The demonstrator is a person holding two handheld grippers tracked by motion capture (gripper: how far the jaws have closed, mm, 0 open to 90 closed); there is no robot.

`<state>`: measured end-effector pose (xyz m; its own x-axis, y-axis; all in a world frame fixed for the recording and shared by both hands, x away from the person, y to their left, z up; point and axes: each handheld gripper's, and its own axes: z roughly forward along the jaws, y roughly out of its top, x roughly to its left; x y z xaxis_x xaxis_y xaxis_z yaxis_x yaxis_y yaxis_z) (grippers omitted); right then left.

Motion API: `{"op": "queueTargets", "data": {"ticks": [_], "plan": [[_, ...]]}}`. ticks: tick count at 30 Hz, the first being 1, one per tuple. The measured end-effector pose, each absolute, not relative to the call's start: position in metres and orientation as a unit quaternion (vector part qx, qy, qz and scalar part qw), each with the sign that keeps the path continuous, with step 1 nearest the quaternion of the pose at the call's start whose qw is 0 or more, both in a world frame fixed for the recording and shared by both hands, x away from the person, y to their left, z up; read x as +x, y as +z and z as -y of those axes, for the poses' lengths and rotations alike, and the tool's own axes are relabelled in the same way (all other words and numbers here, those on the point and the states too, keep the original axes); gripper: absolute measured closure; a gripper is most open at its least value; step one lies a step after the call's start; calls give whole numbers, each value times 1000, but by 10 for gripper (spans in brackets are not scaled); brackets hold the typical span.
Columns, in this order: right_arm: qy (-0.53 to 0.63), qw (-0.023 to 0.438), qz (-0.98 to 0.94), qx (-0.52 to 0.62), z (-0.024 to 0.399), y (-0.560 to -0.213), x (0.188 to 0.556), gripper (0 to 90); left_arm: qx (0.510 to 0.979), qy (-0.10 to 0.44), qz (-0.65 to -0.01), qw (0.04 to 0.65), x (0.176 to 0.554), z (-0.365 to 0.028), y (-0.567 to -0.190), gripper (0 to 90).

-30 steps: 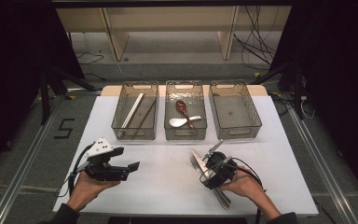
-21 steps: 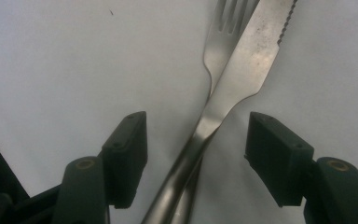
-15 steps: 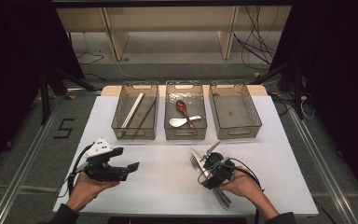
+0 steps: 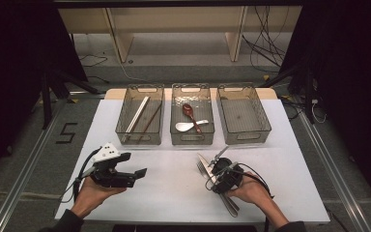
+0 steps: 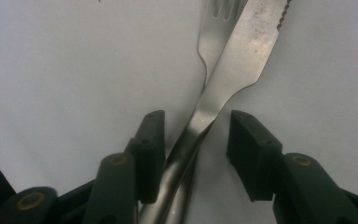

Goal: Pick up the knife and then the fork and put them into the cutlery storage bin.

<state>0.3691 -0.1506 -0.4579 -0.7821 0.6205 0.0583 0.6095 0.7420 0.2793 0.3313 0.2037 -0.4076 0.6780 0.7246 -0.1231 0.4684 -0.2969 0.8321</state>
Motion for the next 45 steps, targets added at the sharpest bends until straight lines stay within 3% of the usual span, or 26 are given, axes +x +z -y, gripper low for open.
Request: {"op": "queueTargets", "data": {"ticks": [5,19,31,45], "plan": [[139,23,-934,329,149,-458,370,607,794,141,-374,458,330,-203,-407,164],[151,13,-922,357,160,-455,379,810,799,139,-372,452,330,-200,-407,164],[166,-7,-916,366,166,-450,381,818,797,138,-373,455,329,-200,-407,164],[218,20,-898,382,190,-415,386,821,793,140,-375,459,330,-202,-406,164]]}}
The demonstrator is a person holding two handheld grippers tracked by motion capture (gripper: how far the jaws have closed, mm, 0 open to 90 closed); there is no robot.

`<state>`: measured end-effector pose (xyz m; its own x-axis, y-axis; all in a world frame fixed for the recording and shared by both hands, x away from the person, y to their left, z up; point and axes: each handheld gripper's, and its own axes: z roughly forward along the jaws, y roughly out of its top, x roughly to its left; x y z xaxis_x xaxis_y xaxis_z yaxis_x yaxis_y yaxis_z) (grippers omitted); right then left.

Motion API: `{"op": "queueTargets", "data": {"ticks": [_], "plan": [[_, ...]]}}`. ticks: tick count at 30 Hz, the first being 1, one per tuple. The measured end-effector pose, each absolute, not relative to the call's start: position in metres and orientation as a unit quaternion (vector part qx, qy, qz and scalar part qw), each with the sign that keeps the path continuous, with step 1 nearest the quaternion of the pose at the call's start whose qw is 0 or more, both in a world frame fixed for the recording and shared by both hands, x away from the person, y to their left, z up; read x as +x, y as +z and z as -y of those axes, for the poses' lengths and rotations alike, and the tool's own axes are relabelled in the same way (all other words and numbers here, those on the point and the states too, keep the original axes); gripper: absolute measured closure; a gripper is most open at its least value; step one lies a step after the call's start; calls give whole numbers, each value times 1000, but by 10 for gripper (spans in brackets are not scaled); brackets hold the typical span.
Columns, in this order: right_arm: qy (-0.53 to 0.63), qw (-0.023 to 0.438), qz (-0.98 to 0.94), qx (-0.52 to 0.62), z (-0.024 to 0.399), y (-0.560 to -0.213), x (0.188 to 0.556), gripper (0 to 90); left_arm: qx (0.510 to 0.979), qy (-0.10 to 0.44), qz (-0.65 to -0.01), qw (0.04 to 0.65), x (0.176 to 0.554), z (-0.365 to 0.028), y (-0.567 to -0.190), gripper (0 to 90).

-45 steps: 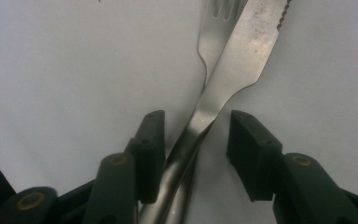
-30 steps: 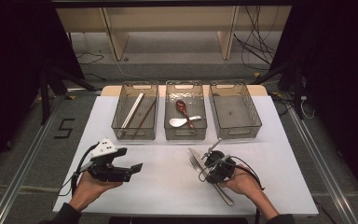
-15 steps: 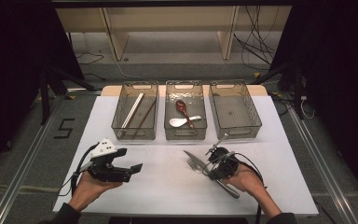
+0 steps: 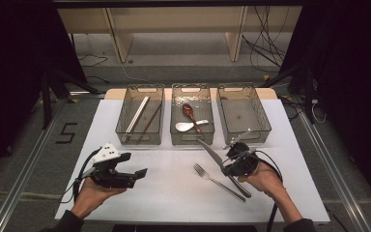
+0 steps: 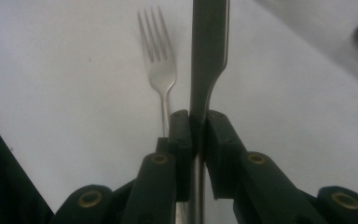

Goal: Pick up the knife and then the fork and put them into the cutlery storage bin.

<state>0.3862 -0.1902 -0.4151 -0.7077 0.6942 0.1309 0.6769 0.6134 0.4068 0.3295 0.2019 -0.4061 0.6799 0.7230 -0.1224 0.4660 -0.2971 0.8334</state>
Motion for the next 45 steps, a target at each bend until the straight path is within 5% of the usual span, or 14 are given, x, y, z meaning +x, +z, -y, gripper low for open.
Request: {"op": "queueTargets", "data": {"ticks": [45], "plan": [[266,83,-836,473,226,-338,496,823,788,140,-377,466,331,-205,-406,164]]}}
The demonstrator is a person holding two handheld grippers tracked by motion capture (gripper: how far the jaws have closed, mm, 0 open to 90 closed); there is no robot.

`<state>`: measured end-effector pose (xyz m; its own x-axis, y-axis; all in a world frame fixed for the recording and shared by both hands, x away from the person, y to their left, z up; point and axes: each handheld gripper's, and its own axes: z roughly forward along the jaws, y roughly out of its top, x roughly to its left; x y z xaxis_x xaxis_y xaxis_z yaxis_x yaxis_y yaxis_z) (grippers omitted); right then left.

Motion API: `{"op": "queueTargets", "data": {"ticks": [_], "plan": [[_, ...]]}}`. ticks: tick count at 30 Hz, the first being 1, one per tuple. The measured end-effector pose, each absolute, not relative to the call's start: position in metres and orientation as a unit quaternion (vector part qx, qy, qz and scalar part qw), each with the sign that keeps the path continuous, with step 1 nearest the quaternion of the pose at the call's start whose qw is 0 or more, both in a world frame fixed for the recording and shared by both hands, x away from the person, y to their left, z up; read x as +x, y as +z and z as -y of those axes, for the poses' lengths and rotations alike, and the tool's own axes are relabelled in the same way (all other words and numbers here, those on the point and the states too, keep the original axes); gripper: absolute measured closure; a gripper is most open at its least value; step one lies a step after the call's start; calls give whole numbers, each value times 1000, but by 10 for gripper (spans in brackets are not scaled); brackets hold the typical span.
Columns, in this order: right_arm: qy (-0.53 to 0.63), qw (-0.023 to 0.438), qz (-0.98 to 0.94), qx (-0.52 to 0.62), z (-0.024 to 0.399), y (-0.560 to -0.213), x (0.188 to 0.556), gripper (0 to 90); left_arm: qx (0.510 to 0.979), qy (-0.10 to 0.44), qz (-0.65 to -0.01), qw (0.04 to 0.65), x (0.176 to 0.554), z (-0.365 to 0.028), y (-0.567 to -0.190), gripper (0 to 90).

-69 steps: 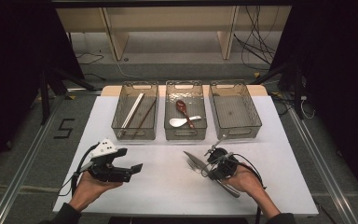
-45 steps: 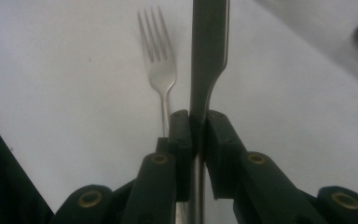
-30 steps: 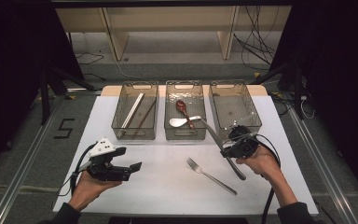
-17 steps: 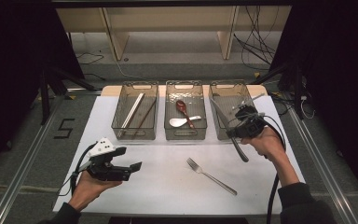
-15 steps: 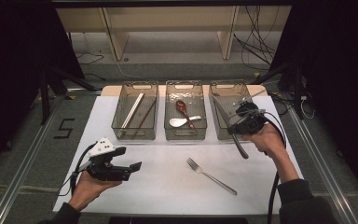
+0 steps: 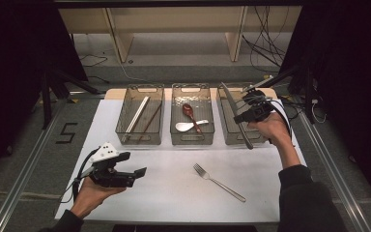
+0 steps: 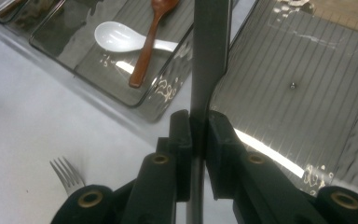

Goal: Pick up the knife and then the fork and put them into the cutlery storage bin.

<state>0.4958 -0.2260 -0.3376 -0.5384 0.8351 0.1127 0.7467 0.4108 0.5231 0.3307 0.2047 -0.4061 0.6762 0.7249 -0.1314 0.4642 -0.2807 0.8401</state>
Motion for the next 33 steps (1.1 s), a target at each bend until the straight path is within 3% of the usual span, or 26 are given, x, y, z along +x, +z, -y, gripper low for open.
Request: {"op": "queueTargets", "data": {"ticks": [33], "plan": [[283,98,-791,534,222,-322,548,823,788,138,-375,469,331,-205,-406,163]]}}
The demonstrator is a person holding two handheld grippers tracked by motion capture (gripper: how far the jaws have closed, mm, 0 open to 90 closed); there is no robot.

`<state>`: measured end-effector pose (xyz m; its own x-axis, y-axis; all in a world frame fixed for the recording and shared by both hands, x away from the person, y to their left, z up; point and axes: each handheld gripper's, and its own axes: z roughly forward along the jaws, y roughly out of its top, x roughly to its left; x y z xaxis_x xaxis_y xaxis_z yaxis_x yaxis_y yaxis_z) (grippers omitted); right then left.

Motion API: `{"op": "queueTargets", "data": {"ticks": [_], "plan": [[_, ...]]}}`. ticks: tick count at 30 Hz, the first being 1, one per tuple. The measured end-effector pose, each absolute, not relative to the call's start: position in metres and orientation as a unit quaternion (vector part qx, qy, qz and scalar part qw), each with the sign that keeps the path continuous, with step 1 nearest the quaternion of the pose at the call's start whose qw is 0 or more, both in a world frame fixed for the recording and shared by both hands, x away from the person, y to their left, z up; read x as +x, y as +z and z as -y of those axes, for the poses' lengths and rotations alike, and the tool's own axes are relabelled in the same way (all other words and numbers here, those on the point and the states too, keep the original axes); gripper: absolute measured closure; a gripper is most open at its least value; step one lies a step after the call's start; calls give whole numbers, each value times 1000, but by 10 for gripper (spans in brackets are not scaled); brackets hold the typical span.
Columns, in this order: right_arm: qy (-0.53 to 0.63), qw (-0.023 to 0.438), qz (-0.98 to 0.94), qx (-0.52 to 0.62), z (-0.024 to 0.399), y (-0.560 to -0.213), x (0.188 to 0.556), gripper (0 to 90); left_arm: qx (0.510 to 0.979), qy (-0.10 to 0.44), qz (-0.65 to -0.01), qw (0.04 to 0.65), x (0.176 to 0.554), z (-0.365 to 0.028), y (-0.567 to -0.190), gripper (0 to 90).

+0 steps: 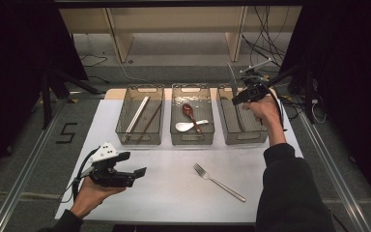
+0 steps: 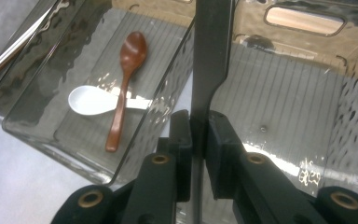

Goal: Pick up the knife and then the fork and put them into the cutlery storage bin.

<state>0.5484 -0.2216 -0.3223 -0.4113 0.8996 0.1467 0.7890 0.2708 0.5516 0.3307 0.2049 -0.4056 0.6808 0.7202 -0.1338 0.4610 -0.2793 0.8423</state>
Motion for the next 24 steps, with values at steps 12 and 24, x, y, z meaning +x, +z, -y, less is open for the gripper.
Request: {"op": "queueTargets", "data": {"ticks": [12,24], "plan": [[282,105,-782,546,219,-330,560,823,788,138,-374,469,331,-205,-405,163],[279,103,-775,557,220,-345,564,824,789,136,-373,470,330,-205,-405,163]]}}
